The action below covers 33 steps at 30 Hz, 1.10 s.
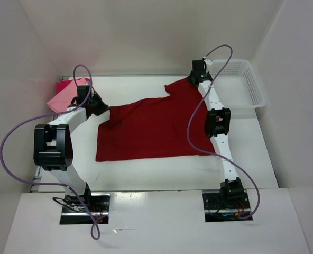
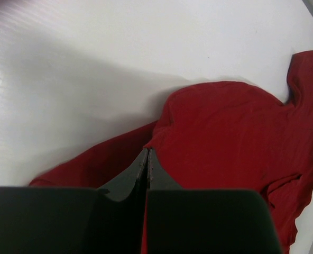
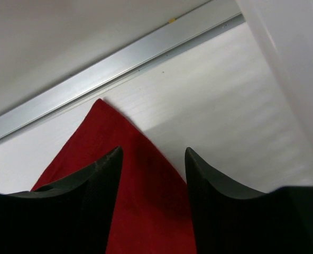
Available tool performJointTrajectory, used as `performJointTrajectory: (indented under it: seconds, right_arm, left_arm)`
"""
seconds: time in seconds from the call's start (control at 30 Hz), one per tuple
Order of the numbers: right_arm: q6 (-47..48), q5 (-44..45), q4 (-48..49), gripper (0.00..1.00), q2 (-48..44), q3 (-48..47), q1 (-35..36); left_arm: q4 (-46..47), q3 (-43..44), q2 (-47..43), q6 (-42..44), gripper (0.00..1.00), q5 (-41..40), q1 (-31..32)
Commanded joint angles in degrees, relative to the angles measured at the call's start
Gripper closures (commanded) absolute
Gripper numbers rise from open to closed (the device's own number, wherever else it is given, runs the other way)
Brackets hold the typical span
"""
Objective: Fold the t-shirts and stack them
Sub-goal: Grap the side of the flattened tshirt furthest away from the robot with both arms
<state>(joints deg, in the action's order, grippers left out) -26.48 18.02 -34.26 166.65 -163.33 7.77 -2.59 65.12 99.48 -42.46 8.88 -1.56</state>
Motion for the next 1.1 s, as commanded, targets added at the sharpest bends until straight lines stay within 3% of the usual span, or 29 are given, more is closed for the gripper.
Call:
performJointTrajectory:
  seconds: [0.0,0.27,0.47,0.6,0.7,0.77,0.8,0.83,0.93,1.07]
  right_arm:
    - [-0.7,-1.0,-1.7,0.45,-0.7,0.8,-1.4]
    - [-0.7,-5.7,-1.7,0.49,-1.9,4.4,-2.5]
    - [-2.1,-11.8,-1.7,0.82,-1.9,3.2,-2.5]
    - [-3.3,-14.7,-1.1,0.84,-0.8,0.6,-2.5]
    - [-3.3,-14.7,-1.1,0.51,-0.8,0.6,-2.5]
    - [-3.3,-16.2,-1.1,0.39,-0.8,0.6,-2.5]
    - [-3.8,-16.2,-1.1,0.43,-0.8,1.1,-2.5]
    - [-4.5,-16.2,-1.1,0.56,-0.8,1.1,-2.5]
    - [-4.5,-17.8,-4.1,0.62,1.3,0.1,-1.4]
    - [-5.1,-17.2,-4.1,0.79,2.1,-1.9,-1.4]
  left_arm:
    - [0.9,-1.5,-2.7,-0.9,1.0,0.7,0.2]
    - [0.8,-2.7,-3.8,-0.3,1.0,-0.5,0.2]
    - [0.3,-2.2,-2.6,0.3,1.0,-0.5,0.2]
    - [0.3,-1.1,-1.6,0.3,1.0,-0.5,0.2]
    - [0.3,-0.5,-1.6,0.3,1.0,-0.5,0.2]
    - [0.3,-0.5,-1.6,0.3,1.0,-0.5,0.2]
    - [0.3,-0.5,-1.6,0.3,1.0,-0.5,0.2]
    - [0.3,-0.5,-1.6,0.3,1.0,-0.5,0.2]
    - [0.3,-0.5,-1.6,0.3,1.0,-0.5,0.2]
    - [0.3,-0.5,-1.6,0.3,1.0,-0.5,0.2]
